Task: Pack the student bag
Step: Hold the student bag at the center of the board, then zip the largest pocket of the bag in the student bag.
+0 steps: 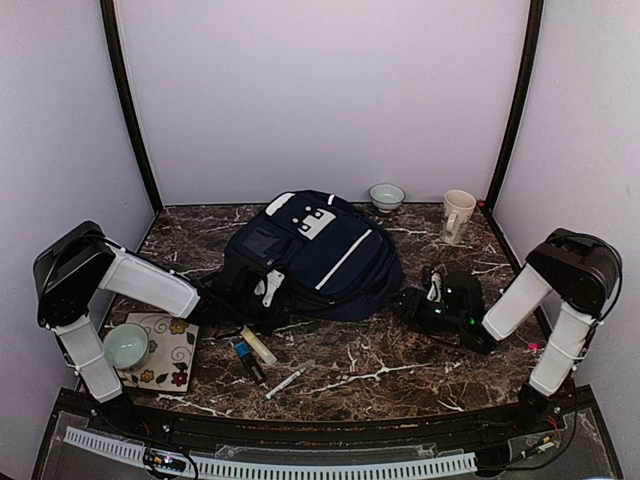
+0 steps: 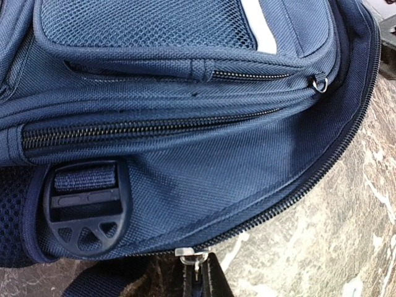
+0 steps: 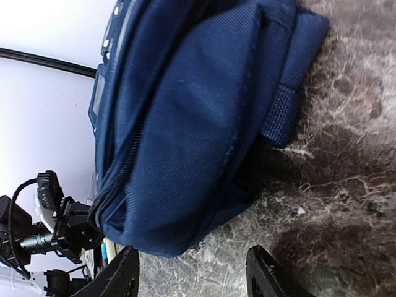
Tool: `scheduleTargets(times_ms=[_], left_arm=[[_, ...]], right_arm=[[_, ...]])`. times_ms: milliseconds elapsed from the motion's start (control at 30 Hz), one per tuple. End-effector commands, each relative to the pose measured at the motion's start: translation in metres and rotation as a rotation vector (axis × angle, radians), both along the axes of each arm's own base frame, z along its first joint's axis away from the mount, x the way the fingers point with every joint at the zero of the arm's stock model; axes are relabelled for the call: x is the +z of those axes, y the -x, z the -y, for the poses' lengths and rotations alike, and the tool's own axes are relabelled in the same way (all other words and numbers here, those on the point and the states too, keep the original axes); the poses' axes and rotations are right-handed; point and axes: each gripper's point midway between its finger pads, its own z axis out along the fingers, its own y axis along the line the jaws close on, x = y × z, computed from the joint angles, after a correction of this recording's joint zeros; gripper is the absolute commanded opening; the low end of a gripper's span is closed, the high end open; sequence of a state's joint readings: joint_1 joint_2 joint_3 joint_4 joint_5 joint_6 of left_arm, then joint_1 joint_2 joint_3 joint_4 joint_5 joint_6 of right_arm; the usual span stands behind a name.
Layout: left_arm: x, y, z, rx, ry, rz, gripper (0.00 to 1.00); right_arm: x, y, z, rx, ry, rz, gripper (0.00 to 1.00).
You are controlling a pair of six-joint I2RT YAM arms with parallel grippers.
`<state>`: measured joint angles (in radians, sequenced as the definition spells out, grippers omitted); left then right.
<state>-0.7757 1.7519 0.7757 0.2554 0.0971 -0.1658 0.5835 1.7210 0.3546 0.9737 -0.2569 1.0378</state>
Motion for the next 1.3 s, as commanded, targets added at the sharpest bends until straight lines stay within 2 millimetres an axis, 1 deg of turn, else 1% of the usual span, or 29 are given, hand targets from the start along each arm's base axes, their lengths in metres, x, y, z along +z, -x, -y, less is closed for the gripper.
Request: scheduleTargets(times_ms=[0,67,200,300,367,400,433,600,767,833,1033,1133,1267], left_arm=[[0.006,0.018,0.001,-0.038,0.012,-0.03,0.0],[0.006,0.018,0.0,-0.038,0.011,-0.033,0.0],[0.007,0.019,0.0,-0.039,0.011,-0.03,0.0],[0.007,0.019,0.0,-0.04,0.01,-0.029,0.0],[0.008,0.019,0.001,-0.044,0.012,-0.03,0.0],[0.008,0.02,0.002,-0.044,0.013,-0.033,0.0],[0.008,0.02,0.003,-0.046,0.013,-0.036,0.0],[0.019,0.026,0.015,-0.073,0.033,-0.056,0.0],[0.038,0.043,0.037,-0.14,0.07,-0.056,0.0],[0.043,0.049,0.045,-0.162,0.08,-0.059,0.0],[0.055,0.065,0.076,-0.235,0.162,-0.097,0.0],[0.06,0.077,0.093,-0.284,0.192,-0.116,0.0],[0.066,0.083,0.115,-0.325,0.22,-0.124,0.0]], right_arm=[[0.024,-0.013,-0.021,0.051,-0.114,0.074,0.59],[0.019,-0.016,-0.023,0.058,-0.111,0.067,0.58],[0.014,-0.018,-0.029,0.082,-0.113,0.064,0.48],[0.012,-0.019,-0.032,0.096,-0.113,0.063,0.33],[0.012,-0.019,-0.034,0.105,-0.111,0.064,0.16],[0.012,-0.019,-0.035,0.109,-0.114,0.064,0.06],[0.012,-0.019,-0.036,0.112,-0.12,0.065,0.0],[0.01,-0.013,-0.036,0.117,-0.13,0.057,0.0],[0.003,-0.006,-0.038,0.12,-0.1,0.048,0.0],[0.0,-0.005,-0.04,0.119,-0.083,0.048,0.0],[-0.004,0.0,-0.044,0.122,-0.041,0.051,0.0],[-0.007,0.001,-0.041,0.117,-0.024,0.049,0.0],[-0.005,0.001,-0.039,0.113,-0.001,0.061,0.0]])
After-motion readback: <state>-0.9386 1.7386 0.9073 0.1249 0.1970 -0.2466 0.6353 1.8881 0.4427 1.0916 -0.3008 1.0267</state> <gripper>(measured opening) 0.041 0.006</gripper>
